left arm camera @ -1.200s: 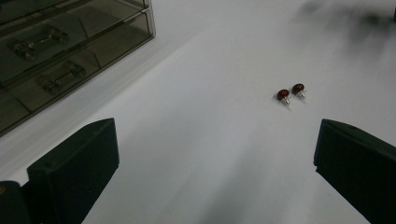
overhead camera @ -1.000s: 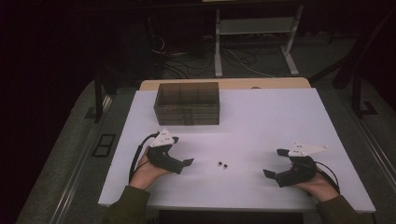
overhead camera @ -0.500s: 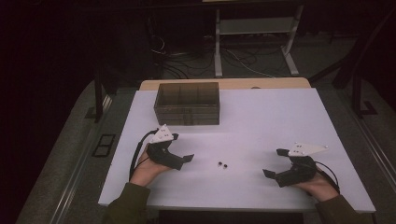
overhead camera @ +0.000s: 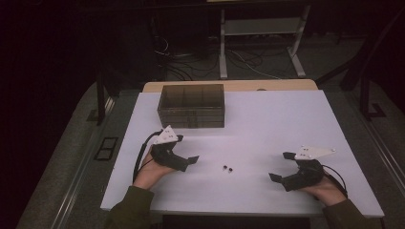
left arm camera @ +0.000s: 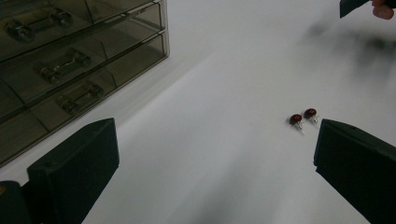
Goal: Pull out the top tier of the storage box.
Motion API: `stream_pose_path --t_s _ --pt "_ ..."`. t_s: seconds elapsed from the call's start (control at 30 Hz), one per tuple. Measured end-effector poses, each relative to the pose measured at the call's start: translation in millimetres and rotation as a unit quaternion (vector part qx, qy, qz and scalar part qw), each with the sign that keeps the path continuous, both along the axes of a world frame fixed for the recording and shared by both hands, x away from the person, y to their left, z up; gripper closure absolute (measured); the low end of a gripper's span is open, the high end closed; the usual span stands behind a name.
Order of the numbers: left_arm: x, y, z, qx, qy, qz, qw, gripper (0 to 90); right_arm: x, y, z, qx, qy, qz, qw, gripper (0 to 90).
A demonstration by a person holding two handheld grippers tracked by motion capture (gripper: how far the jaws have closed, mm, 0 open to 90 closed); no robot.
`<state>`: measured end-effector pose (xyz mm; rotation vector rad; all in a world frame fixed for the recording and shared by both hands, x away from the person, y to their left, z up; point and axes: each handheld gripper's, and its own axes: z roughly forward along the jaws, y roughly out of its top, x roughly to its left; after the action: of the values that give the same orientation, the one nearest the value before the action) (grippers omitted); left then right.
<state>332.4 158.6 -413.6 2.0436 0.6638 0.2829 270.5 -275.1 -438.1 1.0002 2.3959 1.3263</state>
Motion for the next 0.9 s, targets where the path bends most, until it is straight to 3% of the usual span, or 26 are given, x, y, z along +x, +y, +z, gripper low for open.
stream_pose_path --t_s 0.17,0.27,0.47,0.7,0.9 --pt "1.7 -3.4 1.4 0.007 -0.004 0.003 1.0000 0.0 -0.3 0.1 -0.1 -0.001 -0.001 0.001 1.0000 1.9" --pt "1.4 -7.7 0.7 0.024 -0.016 0.022 0.9993 5.4 -0.2 0.0 -0.3 -0.001 -0.002 0.001 1.0000 1.9" --pt "4.9 -11.0 -1.0 0.032 -0.010 0.019 0.9993 4.2 -0.2 0.2 -0.6 -0.003 -0.003 -0.001 1.0000 1.9" --pt "12.6 -10.7 -0.2 0.026 -0.001 0.017 0.9995 4.9 -0.4 0.6 -0.9 -0.004 -0.002 -0.001 1.0000 1.9" --pt "16.4 -11.9 1.4 0.026 -0.005 0.019 0.9995 4.9 -0.2 0.5 -1.1 -0.005 -0.002 -0.001 1.0000 1.9"
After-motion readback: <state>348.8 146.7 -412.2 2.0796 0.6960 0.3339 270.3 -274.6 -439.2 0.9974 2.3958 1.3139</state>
